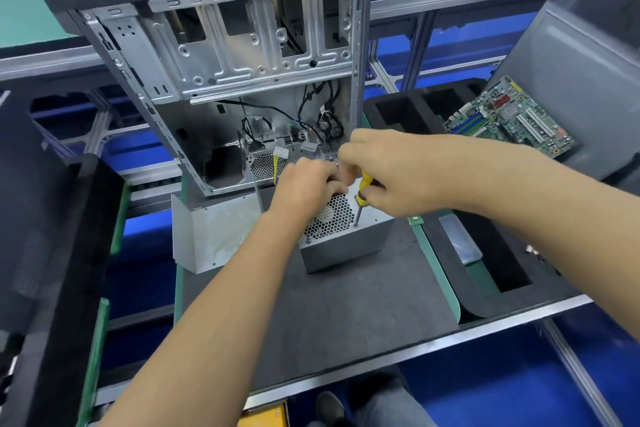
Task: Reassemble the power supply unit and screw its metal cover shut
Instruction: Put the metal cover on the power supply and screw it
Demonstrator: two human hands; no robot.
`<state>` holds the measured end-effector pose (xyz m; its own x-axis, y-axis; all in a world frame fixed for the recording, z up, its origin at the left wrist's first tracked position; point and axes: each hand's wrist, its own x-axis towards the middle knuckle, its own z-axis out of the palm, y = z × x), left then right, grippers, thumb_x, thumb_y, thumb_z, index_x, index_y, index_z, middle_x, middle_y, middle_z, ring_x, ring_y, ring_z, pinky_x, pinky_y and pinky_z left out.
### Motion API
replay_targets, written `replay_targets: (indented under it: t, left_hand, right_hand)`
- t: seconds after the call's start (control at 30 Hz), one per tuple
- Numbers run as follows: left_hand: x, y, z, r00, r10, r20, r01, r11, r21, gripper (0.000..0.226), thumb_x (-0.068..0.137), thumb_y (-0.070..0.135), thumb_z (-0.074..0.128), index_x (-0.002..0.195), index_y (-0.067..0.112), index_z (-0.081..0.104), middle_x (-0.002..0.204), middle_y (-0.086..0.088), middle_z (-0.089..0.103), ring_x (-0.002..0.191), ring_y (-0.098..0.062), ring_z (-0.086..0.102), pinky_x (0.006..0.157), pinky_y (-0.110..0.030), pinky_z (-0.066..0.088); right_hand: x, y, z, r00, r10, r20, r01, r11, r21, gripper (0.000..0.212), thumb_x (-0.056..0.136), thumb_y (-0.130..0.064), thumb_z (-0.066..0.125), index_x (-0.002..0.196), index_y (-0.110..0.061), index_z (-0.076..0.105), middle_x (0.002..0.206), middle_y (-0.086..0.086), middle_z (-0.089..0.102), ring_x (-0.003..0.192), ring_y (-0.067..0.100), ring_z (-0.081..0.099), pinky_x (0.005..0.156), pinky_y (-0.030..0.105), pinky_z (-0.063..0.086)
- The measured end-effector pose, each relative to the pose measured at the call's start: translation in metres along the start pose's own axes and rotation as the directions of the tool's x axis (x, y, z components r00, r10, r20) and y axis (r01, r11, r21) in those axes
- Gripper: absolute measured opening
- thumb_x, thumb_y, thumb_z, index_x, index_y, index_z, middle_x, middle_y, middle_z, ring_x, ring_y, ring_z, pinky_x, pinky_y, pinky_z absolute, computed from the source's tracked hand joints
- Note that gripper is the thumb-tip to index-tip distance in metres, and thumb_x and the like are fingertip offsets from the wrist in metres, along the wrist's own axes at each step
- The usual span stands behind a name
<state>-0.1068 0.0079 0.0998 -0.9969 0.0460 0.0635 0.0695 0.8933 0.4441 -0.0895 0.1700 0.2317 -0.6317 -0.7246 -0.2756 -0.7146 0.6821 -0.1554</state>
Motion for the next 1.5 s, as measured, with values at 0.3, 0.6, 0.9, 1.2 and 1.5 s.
replay_targets:
  t: [0.3,0.6,0.9,1.2,1.5]
  left_hand:
    - [-0.001,-0.008,0.004,0.994,-0.099,0.051,0.109,0.963,-0.247,0.040,0.088,0.016,0.064,0.056,0.037,0.050,0.056,0.014,0.048,0.055,-0.005,0.039,0.051,-0.024,0.029]
    - [-0.005,-0.010,0.010,0.990,-0.139,0.000,0.130,0.929,-0.346,0.005,0.085,0.028,0.076,0.083,0.023,0.078,0.071,0.014,0.065,0.070,0.000,0.055,0.065,-0.023,0.042]
    - [-0.020,-0.006,0.011,0.985,-0.023,-0.171,-0.031,0.951,-0.307,0.016,0.097,0.024,0.061,0.102,0.019,0.076,0.078,0.006,0.066,0.078,-0.015,0.059,0.073,-0.028,0.043]
    - [-0.075,0.023,0.012,0.969,-0.011,-0.246,-0.166,0.706,-0.689,0.029,0.073,0.019,0.076,0.101,0.022,0.068,0.094,0.009,0.068,0.090,-0.017,0.060,0.086,-0.037,0.050]
    - [-0.065,0.039,0.013,0.961,-0.178,-0.210,-0.076,0.560,-0.825,0.013,0.084,0.012,0.072,0.083,0.022,0.064,0.072,0.016,0.069,0.065,0.001,0.061,0.062,-0.015,0.043]
  right_hand:
    - [0.012,-0.006,0.002,0.985,0.009,-0.170,-0.059,0.955,-0.290,0.027,0.100,-0.047,0.047,0.091,-0.022,0.043,0.070,-0.002,0.030,0.070,0.027,0.040,0.062,0.034,0.033]
    - [0.012,0.002,-0.004,0.995,0.078,-0.070,-0.090,0.976,-0.196,0.030,0.092,-0.049,0.059,0.089,-0.025,0.043,0.075,-0.003,0.034,0.061,0.018,0.036,0.055,0.031,0.031]
    - [0.008,0.008,-0.004,1.000,0.002,0.020,-0.003,0.999,0.039,0.023,0.090,-0.031,0.065,0.100,-0.029,0.045,0.100,-0.005,0.045,0.087,0.014,0.051,0.081,0.038,0.046]
    - [0.017,-0.007,0.004,0.976,0.046,-0.212,-0.106,0.954,-0.281,0.028,0.100,-0.045,0.050,0.088,-0.021,0.043,0.067,-0.003,0.029,0.055,0.018,0.029,0.055,0.033,0.029]
    - [0.008,-0.002,0.002,0.937,0.016,-0.350,0.189,0.819,0.542,0.019,0.095,-0.036,0.059,0.098,-0.017,0.057,0.091,-0.003,0.073,0.086,0.019,0.068,0.087,0.033,0.052]
